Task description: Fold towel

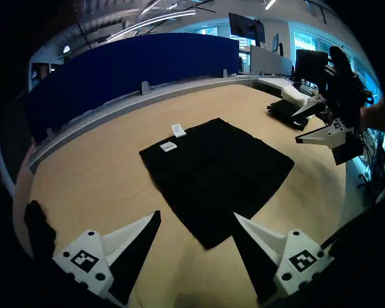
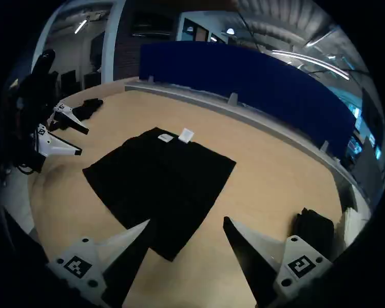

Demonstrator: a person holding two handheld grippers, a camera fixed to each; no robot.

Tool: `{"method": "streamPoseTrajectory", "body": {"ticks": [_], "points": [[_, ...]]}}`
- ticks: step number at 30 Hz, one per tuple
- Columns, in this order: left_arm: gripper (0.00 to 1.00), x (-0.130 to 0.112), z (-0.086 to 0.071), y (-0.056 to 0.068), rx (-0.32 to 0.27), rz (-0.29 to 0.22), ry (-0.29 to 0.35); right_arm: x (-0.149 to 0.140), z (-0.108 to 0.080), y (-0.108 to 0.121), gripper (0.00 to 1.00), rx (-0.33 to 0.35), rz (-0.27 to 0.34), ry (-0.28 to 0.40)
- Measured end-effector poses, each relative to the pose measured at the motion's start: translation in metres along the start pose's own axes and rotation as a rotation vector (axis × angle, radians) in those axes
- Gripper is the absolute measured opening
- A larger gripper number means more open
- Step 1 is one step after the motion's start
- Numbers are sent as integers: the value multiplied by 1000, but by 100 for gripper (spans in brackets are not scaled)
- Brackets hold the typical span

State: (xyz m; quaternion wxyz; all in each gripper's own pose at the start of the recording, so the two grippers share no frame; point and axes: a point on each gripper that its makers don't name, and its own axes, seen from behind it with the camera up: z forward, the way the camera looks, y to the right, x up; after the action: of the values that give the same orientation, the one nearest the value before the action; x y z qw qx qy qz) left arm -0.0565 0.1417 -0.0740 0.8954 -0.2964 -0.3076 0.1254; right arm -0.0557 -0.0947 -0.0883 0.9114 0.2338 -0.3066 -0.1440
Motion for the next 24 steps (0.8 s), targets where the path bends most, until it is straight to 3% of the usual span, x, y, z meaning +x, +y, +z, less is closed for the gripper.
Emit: {"method": "streamPoseTrajectory", "body": {"ticks": [9,24], "points": [[95,-28,17,11,-37,11,-71,-29,8,-10,100,25,-8,-57],[94,-57,29,24,-82,10,-176,-59,10,-20,100,59,-8,-124]]}}
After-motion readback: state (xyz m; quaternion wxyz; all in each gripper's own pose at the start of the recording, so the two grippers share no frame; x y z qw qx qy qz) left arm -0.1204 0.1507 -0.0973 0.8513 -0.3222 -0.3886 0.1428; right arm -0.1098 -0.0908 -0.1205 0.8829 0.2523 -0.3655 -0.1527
